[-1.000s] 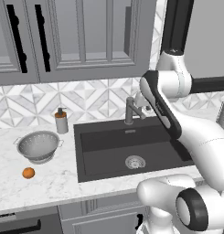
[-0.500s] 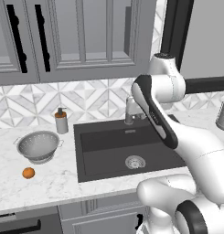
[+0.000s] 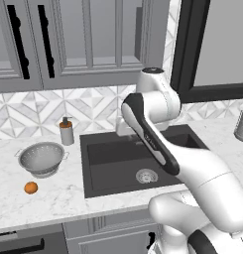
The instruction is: Put the colander in the sink, put the tangerine in the colander, and turn on the sink faucet and pour water over the colander.
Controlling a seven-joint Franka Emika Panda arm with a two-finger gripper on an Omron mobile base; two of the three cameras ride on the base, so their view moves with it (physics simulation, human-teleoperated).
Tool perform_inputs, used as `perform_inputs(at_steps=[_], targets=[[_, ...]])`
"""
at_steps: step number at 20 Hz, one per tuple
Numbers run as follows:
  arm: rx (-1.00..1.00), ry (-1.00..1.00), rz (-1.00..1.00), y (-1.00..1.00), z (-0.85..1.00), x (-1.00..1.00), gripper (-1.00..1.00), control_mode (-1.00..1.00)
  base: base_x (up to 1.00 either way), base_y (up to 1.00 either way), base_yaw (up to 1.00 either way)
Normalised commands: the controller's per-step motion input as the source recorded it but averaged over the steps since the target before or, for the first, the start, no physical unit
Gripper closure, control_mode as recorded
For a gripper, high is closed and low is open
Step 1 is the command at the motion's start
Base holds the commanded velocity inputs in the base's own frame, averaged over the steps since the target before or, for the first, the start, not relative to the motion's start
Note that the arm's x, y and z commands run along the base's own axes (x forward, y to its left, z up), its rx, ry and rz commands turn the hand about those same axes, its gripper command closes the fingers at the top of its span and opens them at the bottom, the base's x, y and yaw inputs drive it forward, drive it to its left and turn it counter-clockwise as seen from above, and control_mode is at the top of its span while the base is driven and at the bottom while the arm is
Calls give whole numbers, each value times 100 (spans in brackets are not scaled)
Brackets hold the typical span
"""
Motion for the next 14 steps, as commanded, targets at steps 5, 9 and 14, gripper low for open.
perform_inputs(at_steps=[5, 9, 14], targets=[[1, 0, -9, 61, -21, 0, -100, -100, 0, 0, 0], [4, 0, -9, 54, -16, 0, -100, -100, 0, 0, 0], [1, 0, -7, 48, -8, 0, -100, -100, 0, 0, 0]])
